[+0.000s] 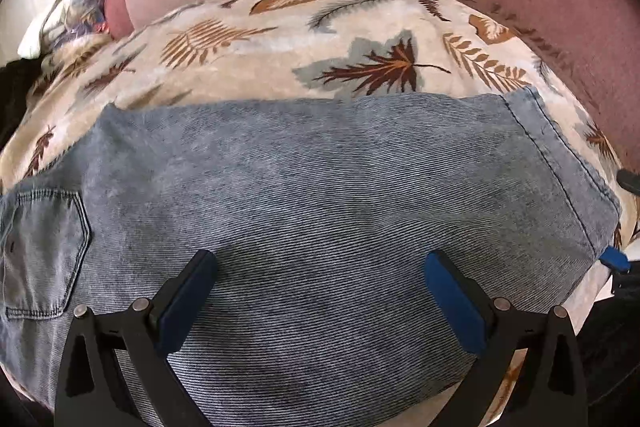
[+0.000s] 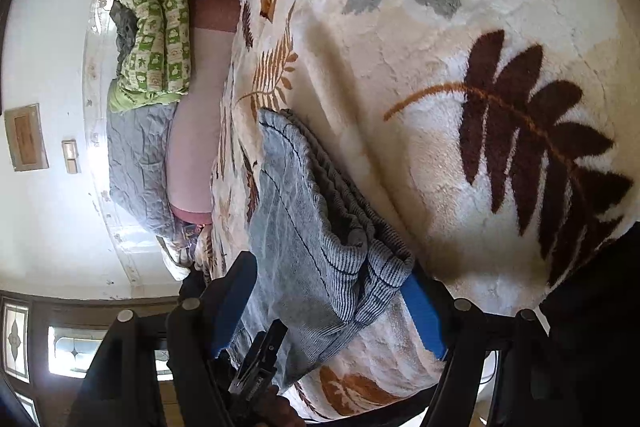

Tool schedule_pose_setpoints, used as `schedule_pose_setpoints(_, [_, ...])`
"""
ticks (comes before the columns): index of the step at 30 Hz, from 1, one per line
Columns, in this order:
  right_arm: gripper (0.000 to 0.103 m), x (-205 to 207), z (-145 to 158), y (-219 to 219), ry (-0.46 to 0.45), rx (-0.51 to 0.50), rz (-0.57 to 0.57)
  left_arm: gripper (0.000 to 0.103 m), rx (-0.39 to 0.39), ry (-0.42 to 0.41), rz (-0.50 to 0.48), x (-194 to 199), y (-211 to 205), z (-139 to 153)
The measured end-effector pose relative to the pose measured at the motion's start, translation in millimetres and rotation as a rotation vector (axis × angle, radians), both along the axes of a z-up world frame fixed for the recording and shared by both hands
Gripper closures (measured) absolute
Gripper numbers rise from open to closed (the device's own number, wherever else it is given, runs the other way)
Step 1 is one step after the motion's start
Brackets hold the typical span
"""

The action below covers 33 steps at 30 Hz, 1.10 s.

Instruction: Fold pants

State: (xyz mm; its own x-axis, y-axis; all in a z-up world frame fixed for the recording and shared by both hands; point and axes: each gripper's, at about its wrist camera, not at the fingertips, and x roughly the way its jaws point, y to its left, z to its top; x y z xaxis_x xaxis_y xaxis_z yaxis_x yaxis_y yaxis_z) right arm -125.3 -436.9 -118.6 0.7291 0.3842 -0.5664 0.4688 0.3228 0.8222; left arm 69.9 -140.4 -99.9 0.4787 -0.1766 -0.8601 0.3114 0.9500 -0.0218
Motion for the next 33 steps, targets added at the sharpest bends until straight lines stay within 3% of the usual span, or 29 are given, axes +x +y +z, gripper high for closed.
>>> schedule_pose_setpoints(3, [0.028,3,2,2,0.012,-0.025,0.017,0.000,-0.029,-0.001,0.019,-1,5,8])
schedule_pose_setpoints(5, [0.034,5,4,3,0.035,-0.044,0.023,0.000,-0.057,-0.040,0.029,-4,10,20])
schedule_pose_setpoints(8, [0.049,7,5,5,0.075,-0.090,0.035,0.000,-0.041,-0.093,0.031,-7,10,28])
schedule_pose_setpoints(10, [0.067,8,5,5,0.101,-0.123,0.045,0.000,0.003,-0.037,0.020,-2,6,12])
schedule_pose_setpoints(11, [0.071,9,5,5,0.110,-0.135,0.047,0.000,0.055,0.018,0.005,1,0,-4])
schedule_pose_setpoints(13, [0.076,10,6,5,0.121,-0.163,0.066,0.000,0.059,-0.044,0.003,-4,-1,-2])
schedule_pose_setpoints(15, [0.077,12,8,7,0.127,-0.196,0.081,0.000,0.032,-0.011,0.013,-5,1,0])
schedule_pose_setpoints(19, [0.077,16,15,14,0.135,-0.262,0.098,0.000,-0.011,-0.094,0.031,-12,9,22])
schedule_pose_setpoints(20, [0.077,17,16,15,0.135,-0.272,0.103,0.000,-0.008,-0.095,0.034,-12,10,22])
schedule_pose_setpoints(22, [0.077,18,17,15,0.135,-0.283,0.108,0.000,0.037,-0.019,0.035,-5,9,2])
schedule_pose_setpoints(23, [0.077,18,17,15,0.135,-0.289,0.111,0.000,0.070,-0.021,0.012,-4,5,-10])
schedule_pose_setpoints(25, [0.077,20,19,17,0.137,-0.312,0.122,0.000,0.088,-0.045,0.002,-8,4,-4])
schedule_pose_setpoints(28, [0.077,21,21,18,0.142,-0.326,0.133,0.001,0.004,-0.054,0.028,-7,10,14])
schedule_pose_setpoints(30, [0.077,23,23,19,0.151,-0.339,0.139,0.001,0.039,-0.098,0.039,-7,11,17])
schedule_pose_setpoints(32, [0.077,24,27,21,0.157,-0.358,0.146,0.000,0.115,-0.012,0.014,1,6,-8])
schedule_pose_setpoints(33, [0.077,25,30,22,0.155,-0.368,0.149,0.000,0.107,-0.049,-0.003,0,5,-14])
